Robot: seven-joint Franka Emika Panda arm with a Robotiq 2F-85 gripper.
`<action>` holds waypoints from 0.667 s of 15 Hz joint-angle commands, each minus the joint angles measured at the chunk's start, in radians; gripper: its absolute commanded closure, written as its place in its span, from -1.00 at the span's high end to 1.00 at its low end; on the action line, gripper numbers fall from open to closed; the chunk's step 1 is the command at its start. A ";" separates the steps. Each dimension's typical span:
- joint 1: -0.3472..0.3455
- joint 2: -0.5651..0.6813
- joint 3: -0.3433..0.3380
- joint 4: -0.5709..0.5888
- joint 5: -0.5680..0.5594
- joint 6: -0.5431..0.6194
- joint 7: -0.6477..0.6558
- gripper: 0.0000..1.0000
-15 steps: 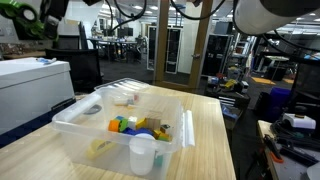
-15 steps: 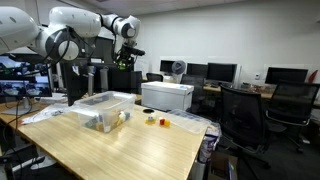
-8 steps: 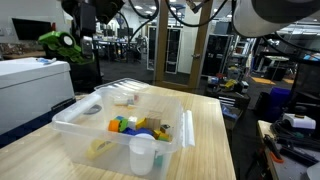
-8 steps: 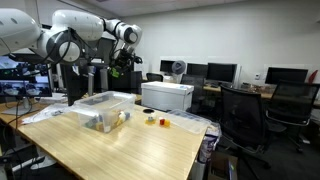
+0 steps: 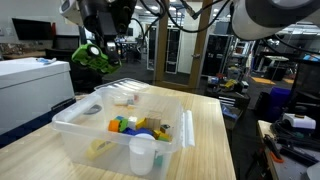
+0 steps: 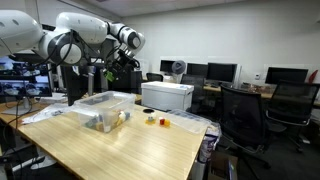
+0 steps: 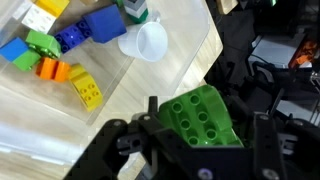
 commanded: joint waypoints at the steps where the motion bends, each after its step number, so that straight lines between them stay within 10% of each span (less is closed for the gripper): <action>1: -0.020 0.067 0.014 0.064 0.033 -0.117 0.131 -0.09; 10: -0.029 0.133 0.033 0.081 0.139 -0.173 0.430 -0.09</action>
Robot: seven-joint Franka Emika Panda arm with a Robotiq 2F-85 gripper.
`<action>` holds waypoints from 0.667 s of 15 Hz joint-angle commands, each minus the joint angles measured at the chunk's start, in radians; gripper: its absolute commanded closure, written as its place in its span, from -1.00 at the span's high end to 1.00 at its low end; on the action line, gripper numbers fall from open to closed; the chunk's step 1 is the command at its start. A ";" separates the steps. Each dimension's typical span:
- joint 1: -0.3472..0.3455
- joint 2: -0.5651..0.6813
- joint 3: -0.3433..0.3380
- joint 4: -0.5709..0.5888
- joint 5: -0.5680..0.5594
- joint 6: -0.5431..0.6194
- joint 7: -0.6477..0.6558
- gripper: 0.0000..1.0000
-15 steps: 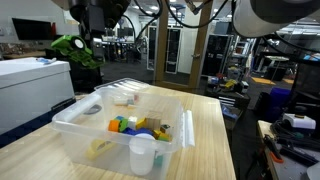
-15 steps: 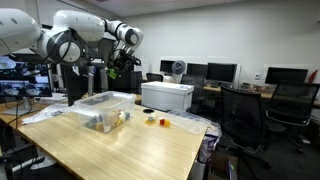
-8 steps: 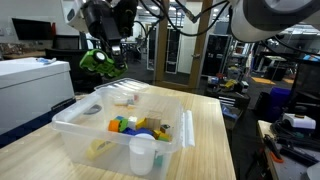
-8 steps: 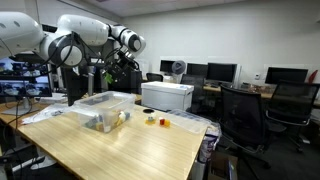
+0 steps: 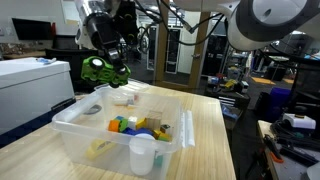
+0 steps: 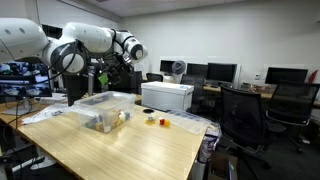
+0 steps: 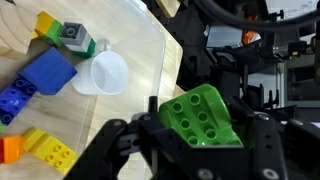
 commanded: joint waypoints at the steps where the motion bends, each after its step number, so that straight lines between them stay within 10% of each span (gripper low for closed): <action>1: 0.005 0.002 -0.028 -0.009 -0.026 -0.008 0.075 -0.09; 10: 0.033 0.007 -0.124 -0.030 -0.114 -0.113 0.161 -0.09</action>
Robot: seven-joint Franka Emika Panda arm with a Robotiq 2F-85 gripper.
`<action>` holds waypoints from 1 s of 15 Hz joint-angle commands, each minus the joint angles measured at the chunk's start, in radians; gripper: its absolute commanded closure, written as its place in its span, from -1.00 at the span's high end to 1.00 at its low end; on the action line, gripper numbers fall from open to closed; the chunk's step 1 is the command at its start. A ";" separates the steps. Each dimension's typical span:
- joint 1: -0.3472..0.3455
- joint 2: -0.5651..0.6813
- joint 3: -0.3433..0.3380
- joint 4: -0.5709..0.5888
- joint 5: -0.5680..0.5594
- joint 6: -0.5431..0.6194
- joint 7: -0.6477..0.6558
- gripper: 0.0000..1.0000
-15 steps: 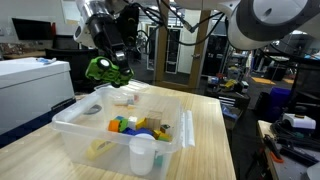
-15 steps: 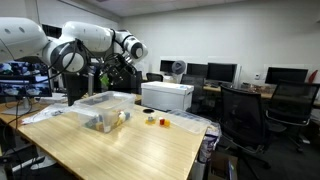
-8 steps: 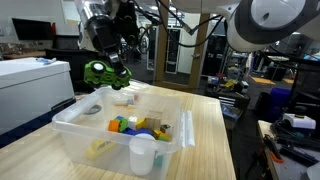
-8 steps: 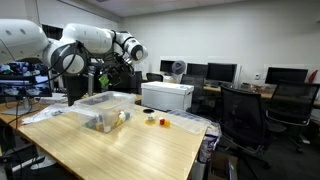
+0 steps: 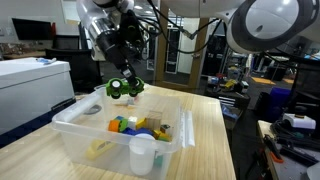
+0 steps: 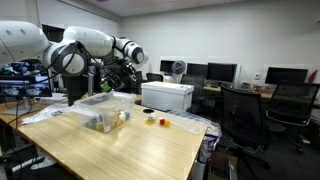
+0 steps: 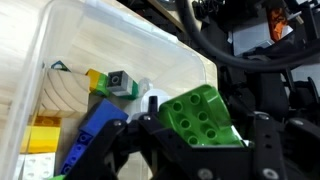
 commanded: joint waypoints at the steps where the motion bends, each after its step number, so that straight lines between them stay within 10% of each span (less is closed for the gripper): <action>1: 0.010 -0.023 -0.014 -0.028 -0.009 -0.086 0.058 -0.09; 15: -0.010 0.026 0.014 0.064 0.017 -0.478 0.137 -0.09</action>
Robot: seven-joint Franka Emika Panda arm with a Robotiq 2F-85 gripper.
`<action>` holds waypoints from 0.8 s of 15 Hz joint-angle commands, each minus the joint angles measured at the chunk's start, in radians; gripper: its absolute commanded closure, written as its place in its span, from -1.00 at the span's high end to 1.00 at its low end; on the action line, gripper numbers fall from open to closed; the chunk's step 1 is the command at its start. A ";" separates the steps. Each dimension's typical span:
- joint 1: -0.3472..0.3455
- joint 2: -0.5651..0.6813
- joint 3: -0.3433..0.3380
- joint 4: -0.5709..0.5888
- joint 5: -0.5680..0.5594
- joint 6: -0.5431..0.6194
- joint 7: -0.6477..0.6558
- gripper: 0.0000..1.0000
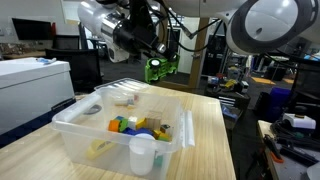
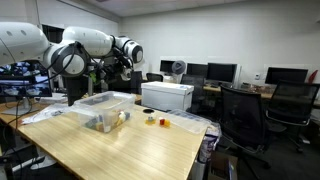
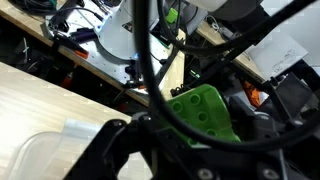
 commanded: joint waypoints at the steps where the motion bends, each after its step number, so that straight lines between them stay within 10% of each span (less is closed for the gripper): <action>1: -0.017 0.020 0.016 0.026 0.014 -0.060 0.059 -0.09; 12: -0.102 0.099 0.005 -0.017 0.232 -0.009 0.250 -0.09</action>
